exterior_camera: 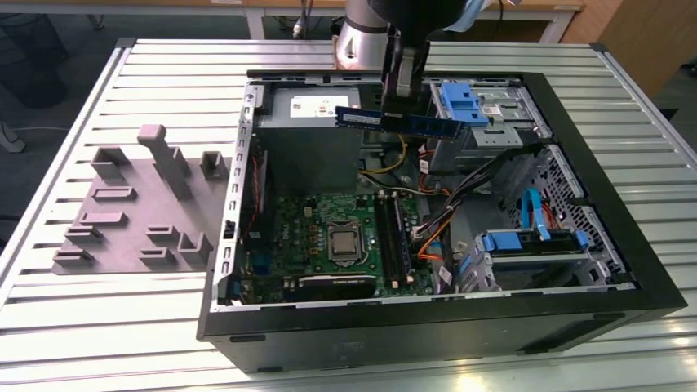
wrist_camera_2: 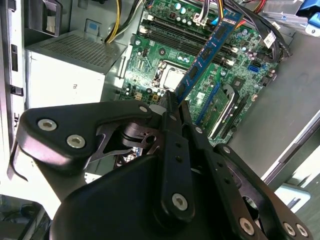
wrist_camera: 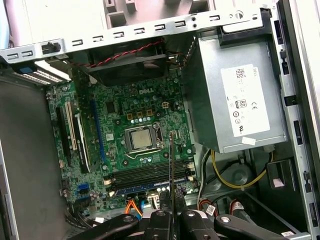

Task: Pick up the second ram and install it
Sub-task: 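Insert the second ram into the second slot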

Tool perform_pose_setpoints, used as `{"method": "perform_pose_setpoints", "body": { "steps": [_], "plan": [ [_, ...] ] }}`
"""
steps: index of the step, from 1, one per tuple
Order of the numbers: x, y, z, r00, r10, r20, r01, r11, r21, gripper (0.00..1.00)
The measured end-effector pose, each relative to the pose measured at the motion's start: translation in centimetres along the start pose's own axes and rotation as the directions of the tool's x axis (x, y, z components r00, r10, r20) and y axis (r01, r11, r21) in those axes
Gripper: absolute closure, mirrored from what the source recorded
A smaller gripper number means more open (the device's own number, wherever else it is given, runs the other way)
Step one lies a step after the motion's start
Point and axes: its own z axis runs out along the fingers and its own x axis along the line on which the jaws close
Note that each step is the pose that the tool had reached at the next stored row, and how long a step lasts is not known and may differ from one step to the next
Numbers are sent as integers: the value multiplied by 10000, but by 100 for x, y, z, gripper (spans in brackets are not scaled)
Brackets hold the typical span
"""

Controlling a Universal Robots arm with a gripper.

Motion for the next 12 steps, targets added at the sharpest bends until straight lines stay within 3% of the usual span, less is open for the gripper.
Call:
{"method": "perform_pose_setpoints", "body": {
  "steps": [12],
  "plan": [
    [0,0,0,9999,123,2,-123,9999,3,86]
  ]
}}
